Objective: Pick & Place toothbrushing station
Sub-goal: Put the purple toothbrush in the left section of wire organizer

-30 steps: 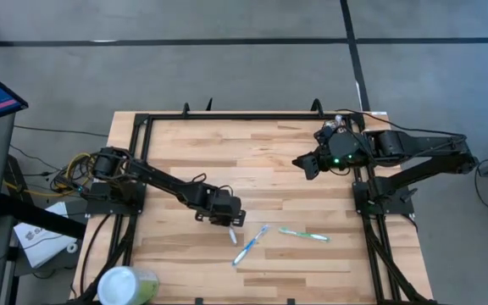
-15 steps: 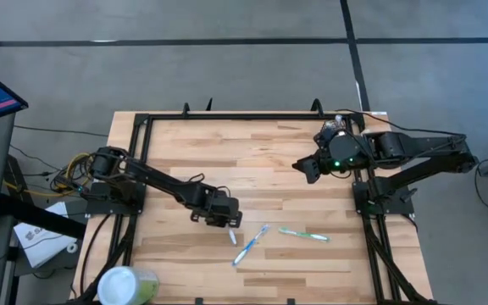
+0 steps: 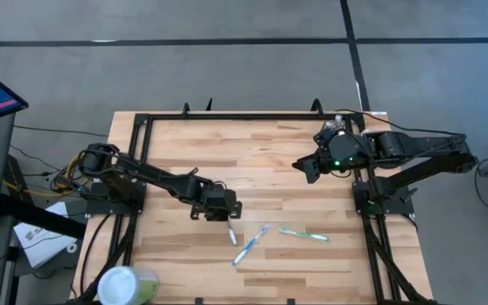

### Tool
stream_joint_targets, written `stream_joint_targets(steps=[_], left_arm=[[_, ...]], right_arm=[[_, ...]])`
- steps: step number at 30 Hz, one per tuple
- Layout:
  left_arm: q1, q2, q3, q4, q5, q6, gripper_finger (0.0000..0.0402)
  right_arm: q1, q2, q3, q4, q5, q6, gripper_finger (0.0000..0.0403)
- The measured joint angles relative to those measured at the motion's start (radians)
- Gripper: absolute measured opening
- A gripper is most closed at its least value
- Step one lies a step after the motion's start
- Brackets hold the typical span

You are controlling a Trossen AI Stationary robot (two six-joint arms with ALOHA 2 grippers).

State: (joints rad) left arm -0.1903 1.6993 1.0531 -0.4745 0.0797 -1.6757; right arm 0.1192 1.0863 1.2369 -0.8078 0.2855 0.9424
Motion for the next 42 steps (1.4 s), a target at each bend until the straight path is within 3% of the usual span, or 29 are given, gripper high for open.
stream_joint_targets(steps=[9,13,17,28,42], left_arm=[[-0.001,0.039,0.000,0.021,0.031,-0.026,0.0200],[0.009,0.047,0.000,0.020,0.031,-0.028,0.0241],[0.031,0.078,-0.001,0.009,0.013,-0.006,0.0240],[0.085,0.105,0.003,0.006,-0.020,0.074,0.0183],[0.111,0.133,0.001,-0.046,0.018,0.127,0.0167]], right_arm=[[0.000,0.000,0.000,0.000,0.002,0.000,0.0148],[0.000,0.000,0.000,0.000,0.003,0.000,0.0148],[-0.003,0.000,0.000,0.001,0.006,-0.001,0.0149],[-0.003,0.000,0.000,0.001,0.008,-0.002,0.0148],[-0.003,0.000,0.000,0.001,0.008,-0.008,0.0152]])
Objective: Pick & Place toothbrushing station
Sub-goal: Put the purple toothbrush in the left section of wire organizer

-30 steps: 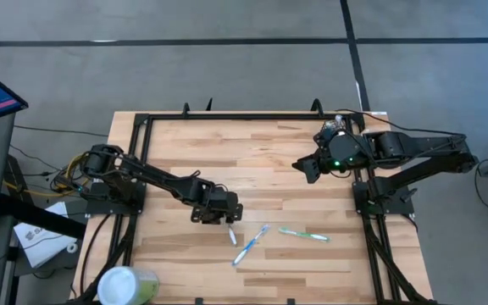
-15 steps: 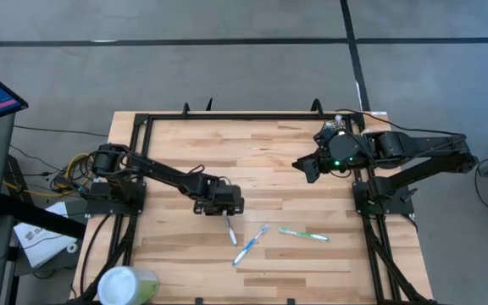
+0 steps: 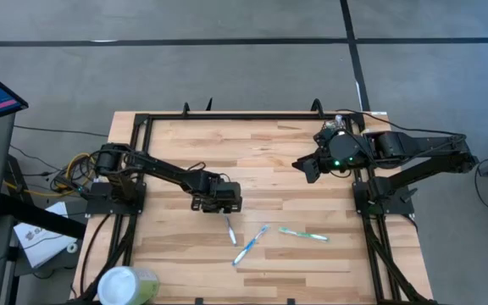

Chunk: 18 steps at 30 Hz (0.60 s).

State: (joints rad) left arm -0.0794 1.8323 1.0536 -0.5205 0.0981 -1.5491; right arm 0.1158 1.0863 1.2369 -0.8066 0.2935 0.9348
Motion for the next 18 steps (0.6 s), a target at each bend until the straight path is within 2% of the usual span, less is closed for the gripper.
stream_joint_targets(steps=[4,13,18], left_arm=[[-0.008,0.030,0.003,-0.004,0.012,0.008,0.0148],[-0.005,0.005,0.000,-0.016,-0.051,0.044,0.0101],[0.006,0.005,-0.001,-0.024,-0.043,0.084,0.0061]], right_arm=[[0.000,0.000,0.000,0.000,0.000,-0.003,0.0150],[0.000,0.000,0.000,-0.001,0.000,-0.003,0.0155],[0.000,0.000,0.000,-0.001,0.000,-0.003,0.0152]])
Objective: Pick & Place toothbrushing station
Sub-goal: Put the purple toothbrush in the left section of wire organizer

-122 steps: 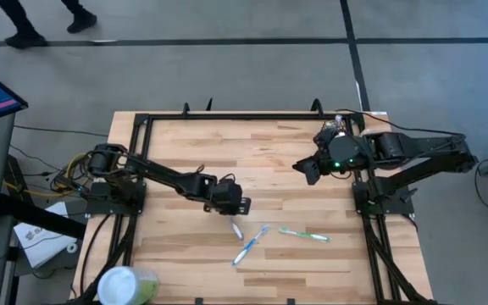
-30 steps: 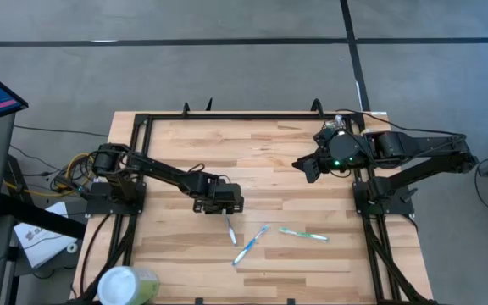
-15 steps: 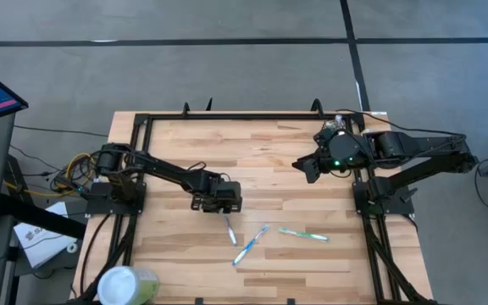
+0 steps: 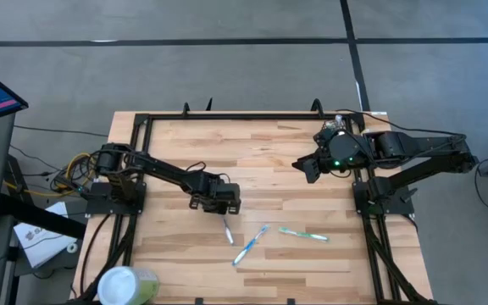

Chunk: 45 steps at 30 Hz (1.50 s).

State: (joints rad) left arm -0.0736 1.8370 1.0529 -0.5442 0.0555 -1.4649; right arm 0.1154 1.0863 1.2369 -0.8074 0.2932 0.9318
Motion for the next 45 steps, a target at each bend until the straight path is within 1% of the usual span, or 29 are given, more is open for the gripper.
stream_joint_targets(steps=[4,5,10,13,15,17,23,30,34,39,42,45], left_arm=[[0.001,0.000,0.000,0.008,-0.008,0.039,0.0014],[0.001,0.000,0.000,0.015,-0.012,0.049,0.0009],[-0.001,-0.002,0.000,0.034,-0.021,0.068,0.0006],[-0.008,-0.013,-0.001,0.056,-0.047,0.074,0.0001],[-0.016,-0.036,-0.003,0.050,-0.055,0.074,0.0001],[-0.026,-0.063,-0.001,0.077,-0.076,0.074,0.0001],[-0.038,-0.140,-0.001,0.067,-0.154,0.072,0.0001],[-0.039,-0.173,0.000,0.068,-0.187,0.075,0.0001],[-0.045,-0.173,0.000,0.073,-0.205,0.076,0.0001],[-0.045,-0.173,0.000,0.079,-0.214,0.078,0.0000],[-0.045,-0.173,0.000,0.083,-0.217,0.085,0.0000],[-0.045,-0.173,0.000,0.092,-0.221,0.093,0.0000]], right_arm=[[0.000,0.000,0.000,0.000,0.000,-0.013,0.0151],[0.000,0.000,0.000,0.000,0.000,-0.015,0.0151],[0.000,0.000,0.000,0.000,-0.001,-0.026,0.0154],[0.000,0.000,0.000,0.000,-0.001,-0.030,0.0155],[0.000,0.000,0.000,0.000,-0.005,-0.053,0.0155],[0.002,0.000,0.000,0.000,-0.006,-0.073,0.0153],[0.002,0.000,0.000,0.001,-0.008,-0.078,0.0148],[0.002,0.000,0.000,0.000,-0.009,-0.078,0.0147],[0.002,0.000,0.000,0.000,-0.060,-0.091,0.0150],[0.002,0.000,0.000,0.017,-0.069,-0.100,0.0150],[0.002,0.000,0.000,0.035,-0.102,-0.142,0.0153],[0.002,0.000,0.000,0.025,-0.112,-0.142,0.0157]])
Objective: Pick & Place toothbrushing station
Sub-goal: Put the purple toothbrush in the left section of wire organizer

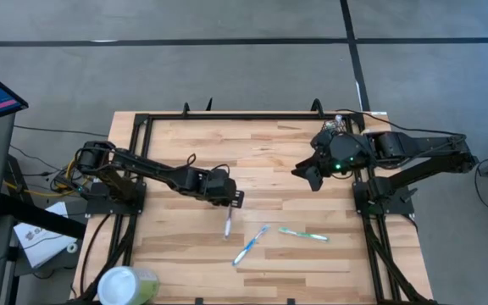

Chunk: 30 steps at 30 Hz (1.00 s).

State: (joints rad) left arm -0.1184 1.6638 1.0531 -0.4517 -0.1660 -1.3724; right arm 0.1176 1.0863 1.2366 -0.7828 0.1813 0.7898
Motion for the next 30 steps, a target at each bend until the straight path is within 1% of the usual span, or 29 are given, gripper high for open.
stream_joint_targets(steps=[8,15,17,19,21,25,27,28,30], left_arm=[[0.000,-0.001,0.000,0.016,-0.002,0.003,0.0000],[-0.006,-0.001,0.000,0.028,-0.003,0.013,0.0000],[-0.010,-0.001,0.000,0.030,-0.002,0.019,0.0000],[-0.017,-0.001,0.000,0.036,-0.003,0.031,0.0000],[-0.022,-0.001,0.000,0.036,-0.003,0.033,0.0000],[-0.035,-0.001,0.000,0.043,-0.021,0.033,0.0000],[-0.039,-0.001,0.000,0.044,-0.033,0.031,0.0000],[-0.040,-0.001,0.000,0.047,-0.038,0.031,0.0000],[-0.040,-0.001,0.000,0.054,-0.039,0.030,0.0000]], right_arm=[[0.000,0.000,0.000,-0.006,-0.001,-0.004,0.0163],[-0.002,0.000,0.000,-0.003,-0.001,-0.007,0.0161],[-0.003,0.000,0.000,0.010,-0.015,-0.004,0.0158],[-0.003,0.000,-0.001,0.074,-0.057,-0.011,0.0156],[-0.003,0.000,-0.001,0.172,-0.127,-0.019,0.0156],[-0.006,-0.001,-0.001,0.434,-0.319,-0.011,0.0157],[-0.014,-0.001,0.000,0.533,-0.402,-0.005,0.0154],[-0.016,-0.001,0.000,0.560,-0.421,-0.003,0.0152],[-0.016,-0.001,0.000,0.568,-0.413,0.016,0.0148]])
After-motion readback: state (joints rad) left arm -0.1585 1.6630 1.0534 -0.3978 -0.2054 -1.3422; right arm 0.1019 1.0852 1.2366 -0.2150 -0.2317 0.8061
